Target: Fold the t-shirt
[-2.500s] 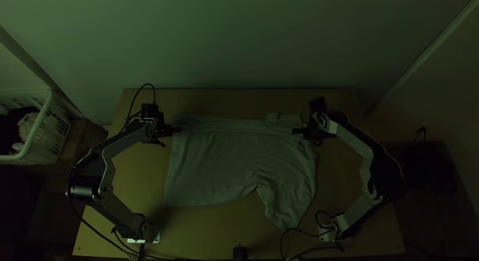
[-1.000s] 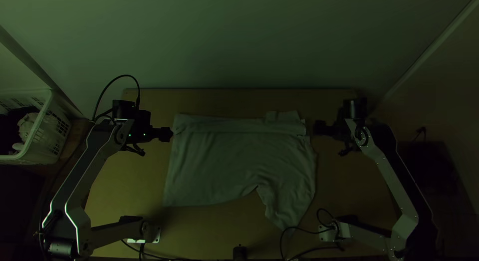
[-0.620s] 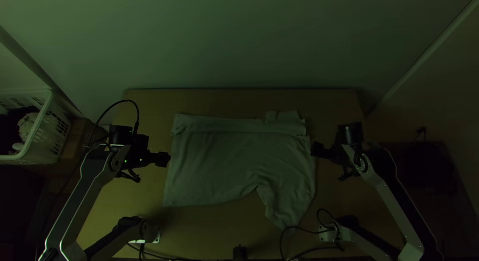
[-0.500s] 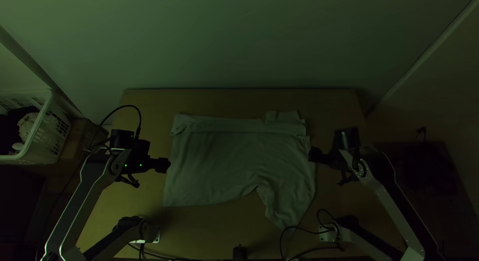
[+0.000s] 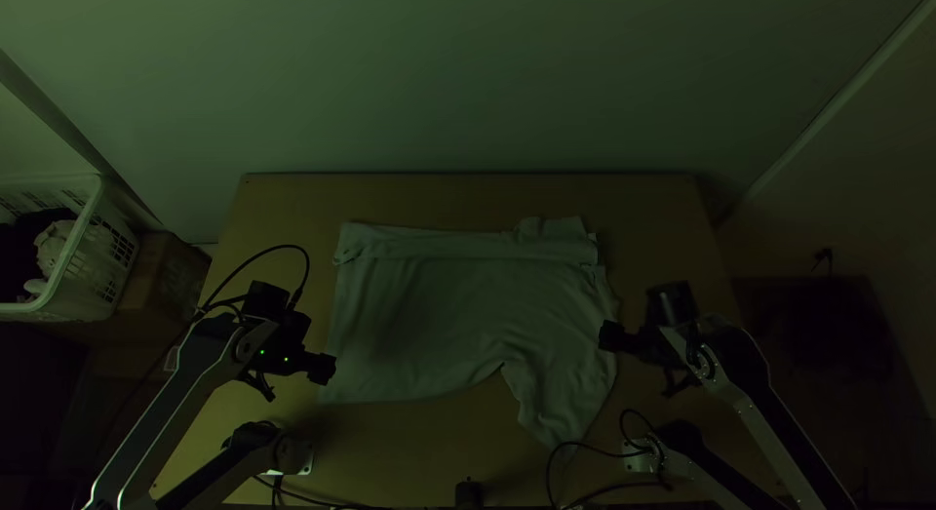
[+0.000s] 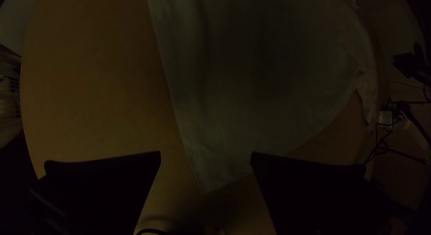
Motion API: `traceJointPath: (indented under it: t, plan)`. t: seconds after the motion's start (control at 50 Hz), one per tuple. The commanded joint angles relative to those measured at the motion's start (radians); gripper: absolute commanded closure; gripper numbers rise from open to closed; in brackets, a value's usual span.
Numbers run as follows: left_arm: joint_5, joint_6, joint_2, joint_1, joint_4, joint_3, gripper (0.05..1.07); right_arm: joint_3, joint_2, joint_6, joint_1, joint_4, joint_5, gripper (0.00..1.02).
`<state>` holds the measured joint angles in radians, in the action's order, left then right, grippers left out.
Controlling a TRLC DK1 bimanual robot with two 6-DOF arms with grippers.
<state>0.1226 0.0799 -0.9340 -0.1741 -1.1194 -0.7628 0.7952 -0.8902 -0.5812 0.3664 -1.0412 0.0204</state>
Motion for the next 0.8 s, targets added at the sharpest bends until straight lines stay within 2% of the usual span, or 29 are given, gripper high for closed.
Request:
traceJointPath:
  t: [0.0,0.22,0.48,0.56,0.78]
  plan:
    - [-0.011,0.011,-0.037,-0.033,-0.008,0.026,0.11,-0.033,0.008,-0.046,0.009,-0.022,0.032,0.07]
    - [-0.055,-0.025,-0.131,-0.094,-0.039,0.028,0.14,-0.028,-0.019,-0.048,0.011,-0.049,0.081,0.07]
    - [-0.084,-0.054,-0.210,-0.162,-0.054,0.036,0.14,-0.022,-0.044,-0.048,0.011,-0.054,0.099,0.07]
    - [-0.103,-0.060,-0.230,-0.176,-0.054,0.042,0.24,-0.019,-0.047,-0.048,0.011,-0.054,0.099,0.07]
    - [-0.141,-0.075,-0.304,-0.208,-0.071,0.048,0.24,-0.017,-0.065,-0.043,0.011,-0.066,0.110,0.07]
